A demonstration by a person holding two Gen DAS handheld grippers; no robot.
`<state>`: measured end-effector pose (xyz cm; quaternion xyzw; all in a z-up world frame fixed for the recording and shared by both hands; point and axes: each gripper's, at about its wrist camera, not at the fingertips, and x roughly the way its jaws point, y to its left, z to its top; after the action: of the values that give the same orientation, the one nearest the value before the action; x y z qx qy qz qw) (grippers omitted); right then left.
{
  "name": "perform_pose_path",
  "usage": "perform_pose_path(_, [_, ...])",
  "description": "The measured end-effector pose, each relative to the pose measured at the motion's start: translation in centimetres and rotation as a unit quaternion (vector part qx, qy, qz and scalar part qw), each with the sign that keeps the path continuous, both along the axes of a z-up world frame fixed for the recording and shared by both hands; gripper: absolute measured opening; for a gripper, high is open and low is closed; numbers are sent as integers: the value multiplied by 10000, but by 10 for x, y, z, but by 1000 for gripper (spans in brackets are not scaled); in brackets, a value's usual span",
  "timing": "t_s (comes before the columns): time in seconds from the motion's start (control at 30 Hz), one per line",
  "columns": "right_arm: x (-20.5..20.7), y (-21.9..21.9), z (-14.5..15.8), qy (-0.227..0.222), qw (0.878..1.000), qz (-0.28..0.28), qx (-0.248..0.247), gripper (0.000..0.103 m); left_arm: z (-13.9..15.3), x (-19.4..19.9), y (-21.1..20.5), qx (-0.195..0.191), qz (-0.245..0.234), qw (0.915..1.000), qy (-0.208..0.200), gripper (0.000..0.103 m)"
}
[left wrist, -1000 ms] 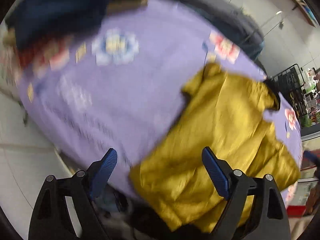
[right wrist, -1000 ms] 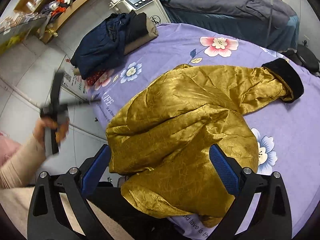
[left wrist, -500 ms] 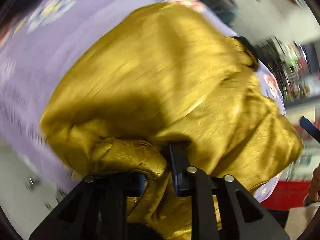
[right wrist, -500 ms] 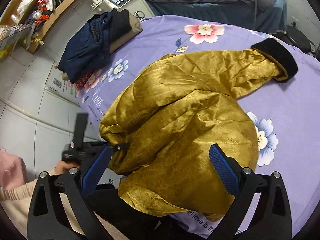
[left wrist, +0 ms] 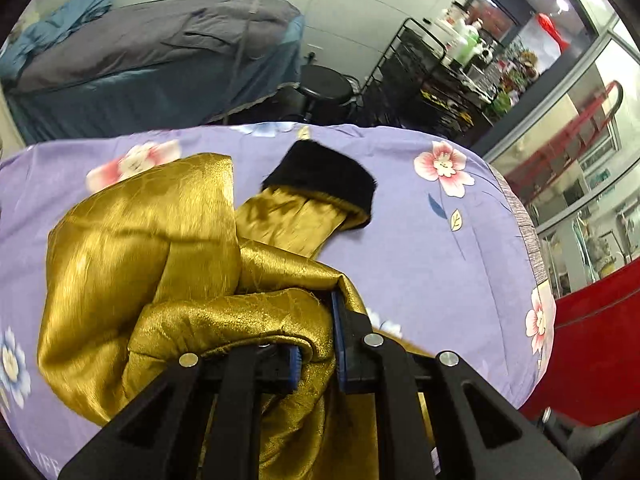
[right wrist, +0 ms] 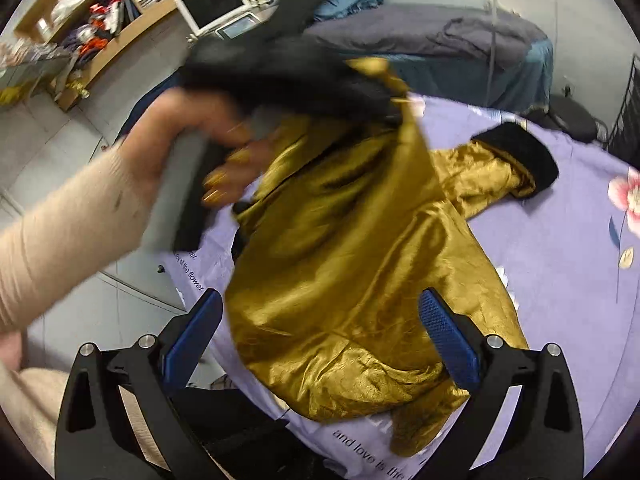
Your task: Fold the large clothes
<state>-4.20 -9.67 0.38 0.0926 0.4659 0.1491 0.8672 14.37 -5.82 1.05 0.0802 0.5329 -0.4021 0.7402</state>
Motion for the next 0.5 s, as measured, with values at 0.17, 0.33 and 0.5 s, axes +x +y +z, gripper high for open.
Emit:
perform_pose_path(0.17, [16,26,-30,65,9992,216,-336,97,-8,25,-53,178,-101,9996,180,12])
perform_pose_path(0.33, [42,37,-105,835,9892,-40,-1202,50,-12,40,-64,263,-97,9989,364,25])
perform_pose_path(0.5, [25,-39,-91,799,9884,-1186,-514,8,21,54,-13,-435,50,9987,279,90])
